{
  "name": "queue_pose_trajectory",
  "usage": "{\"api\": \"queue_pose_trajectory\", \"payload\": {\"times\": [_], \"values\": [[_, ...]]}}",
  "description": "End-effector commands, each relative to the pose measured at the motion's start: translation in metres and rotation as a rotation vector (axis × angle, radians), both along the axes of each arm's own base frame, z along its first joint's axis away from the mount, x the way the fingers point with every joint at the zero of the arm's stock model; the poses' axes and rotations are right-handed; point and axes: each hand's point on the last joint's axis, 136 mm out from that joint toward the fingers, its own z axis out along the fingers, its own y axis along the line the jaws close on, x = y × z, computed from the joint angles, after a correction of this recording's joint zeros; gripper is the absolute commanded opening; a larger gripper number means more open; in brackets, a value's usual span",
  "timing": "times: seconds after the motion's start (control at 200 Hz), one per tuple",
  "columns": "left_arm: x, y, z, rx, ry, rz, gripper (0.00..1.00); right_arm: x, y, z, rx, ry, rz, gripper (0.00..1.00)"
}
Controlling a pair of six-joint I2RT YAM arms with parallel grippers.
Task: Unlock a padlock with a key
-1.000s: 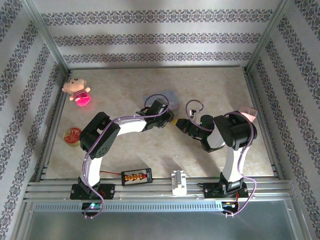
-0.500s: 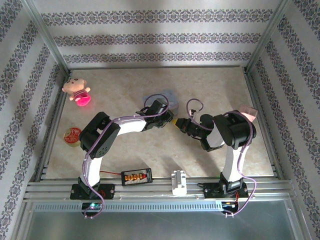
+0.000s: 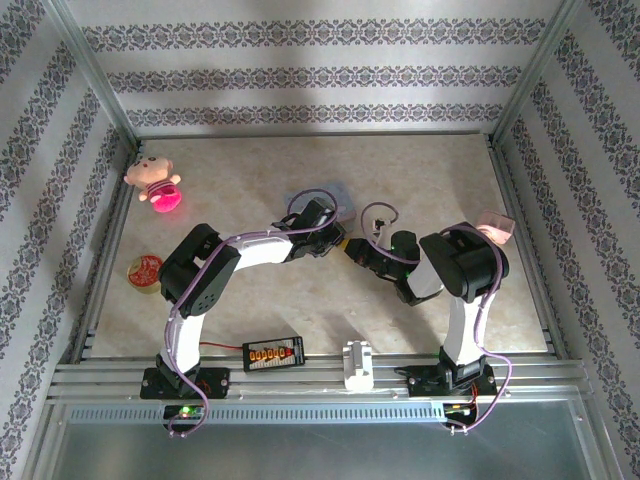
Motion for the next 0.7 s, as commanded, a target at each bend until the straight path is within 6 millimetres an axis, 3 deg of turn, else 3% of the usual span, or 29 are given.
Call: {"api": "queue_pose_trajectory", "payload": {"times": [0.0,0.235,0.365,0.54,0.695], "values": [[-0.031,-0.043,0.032,-0.117,0.040,-0.159,0.00,0.017,-0.001,0.020,-0.067,-0.137,-0.060,0.00],[-0.032,-0.045,0.037,-0.122,0.035,-0.176,0.00,0.021,0.001,0.026,-0.058,-0.137,-0.051,0.00],[-0.028,-0.036,0.034,-0.111,0.033,-0.142,0.00,0.019,-0.006,0.029,-0.029,-0.128,-0.053,0.23],[-0.021,-0.025,0.023,-0.105,0.044,-0.090,0.00,0.007,-0.018,0.027,-0.021,-0.104,-0.058,0.38],[-0.017,-0.023,0.021,-0.108,0.042,-0.077,0.00,-0.005,-0.030,0.032,-0.013,-0.101,-0.076,0.45]]}}
